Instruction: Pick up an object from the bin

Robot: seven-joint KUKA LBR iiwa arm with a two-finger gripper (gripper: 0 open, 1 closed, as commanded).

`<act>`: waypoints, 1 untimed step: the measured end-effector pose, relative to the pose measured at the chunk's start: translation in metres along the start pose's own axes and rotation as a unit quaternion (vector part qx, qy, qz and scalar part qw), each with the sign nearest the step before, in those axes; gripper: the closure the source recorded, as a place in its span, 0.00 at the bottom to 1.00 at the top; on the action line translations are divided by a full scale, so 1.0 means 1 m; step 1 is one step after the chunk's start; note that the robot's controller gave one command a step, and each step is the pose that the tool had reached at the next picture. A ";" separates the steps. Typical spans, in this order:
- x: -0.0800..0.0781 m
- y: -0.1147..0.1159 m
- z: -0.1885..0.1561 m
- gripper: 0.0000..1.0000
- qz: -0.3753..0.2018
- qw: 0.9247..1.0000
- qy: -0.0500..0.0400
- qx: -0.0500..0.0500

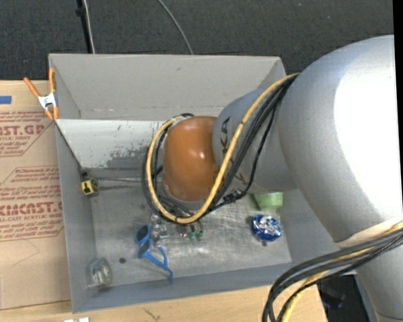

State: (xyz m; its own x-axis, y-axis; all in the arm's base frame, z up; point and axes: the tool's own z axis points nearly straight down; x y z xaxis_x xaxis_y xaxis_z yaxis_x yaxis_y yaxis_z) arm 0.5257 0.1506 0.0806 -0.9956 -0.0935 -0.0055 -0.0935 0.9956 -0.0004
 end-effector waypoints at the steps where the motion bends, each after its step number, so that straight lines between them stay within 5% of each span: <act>1: 0.000 0.000 0.000 1.00 0.001 1.000 0.000 -0.001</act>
Offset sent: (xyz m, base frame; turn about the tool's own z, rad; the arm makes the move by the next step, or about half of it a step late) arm 0.0000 0.0000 0.0000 0.0000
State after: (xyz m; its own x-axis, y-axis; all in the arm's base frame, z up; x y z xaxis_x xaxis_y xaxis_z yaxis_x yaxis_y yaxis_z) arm 0.5257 0.1507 0.0810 -0.9957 -0.0923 -0.0059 -0.0923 0.9957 0.0007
